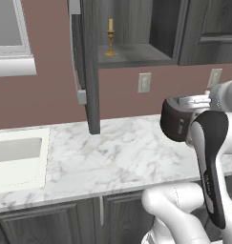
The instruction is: Get the candle and the liquor from the cabinet and move them to the dining counter.
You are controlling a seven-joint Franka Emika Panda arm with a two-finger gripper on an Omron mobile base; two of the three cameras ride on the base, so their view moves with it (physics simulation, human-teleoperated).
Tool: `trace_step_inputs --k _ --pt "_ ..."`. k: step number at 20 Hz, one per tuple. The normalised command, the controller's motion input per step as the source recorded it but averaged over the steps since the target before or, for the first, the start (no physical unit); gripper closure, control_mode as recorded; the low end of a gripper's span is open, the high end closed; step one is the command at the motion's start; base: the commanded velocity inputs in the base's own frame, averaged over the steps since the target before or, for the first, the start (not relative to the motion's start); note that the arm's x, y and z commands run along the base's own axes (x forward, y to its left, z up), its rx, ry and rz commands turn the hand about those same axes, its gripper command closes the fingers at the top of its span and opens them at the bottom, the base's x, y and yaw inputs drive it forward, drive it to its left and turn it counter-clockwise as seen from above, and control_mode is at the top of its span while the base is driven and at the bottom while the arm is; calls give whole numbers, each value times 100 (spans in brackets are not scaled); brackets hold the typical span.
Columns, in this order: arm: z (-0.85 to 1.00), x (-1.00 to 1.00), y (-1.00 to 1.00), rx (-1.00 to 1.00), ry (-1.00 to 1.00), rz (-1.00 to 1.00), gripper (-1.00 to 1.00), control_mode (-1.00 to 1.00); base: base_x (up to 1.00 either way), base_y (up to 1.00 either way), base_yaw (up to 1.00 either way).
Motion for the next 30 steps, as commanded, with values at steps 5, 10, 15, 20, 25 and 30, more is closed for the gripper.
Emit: trace_step_inputs --k 5,10,15,20,25,30 --pt "-2 -24 -1 0 0 1 100 -100 0 0 0" --pt "-30 -96 -20 -1 0 16 100 -100 0 0 0" --pt "-43 -90 -9 -2 0 44 100 -100 0 0 0" --pt "-32 -12 16 -1 1 32 100 -100 0 0 0" --pt "-1 39 18 0 1 -1 100 -100 0 0 0" --pt "4 48 17 0 0 -12 100 -100 0 0 0"
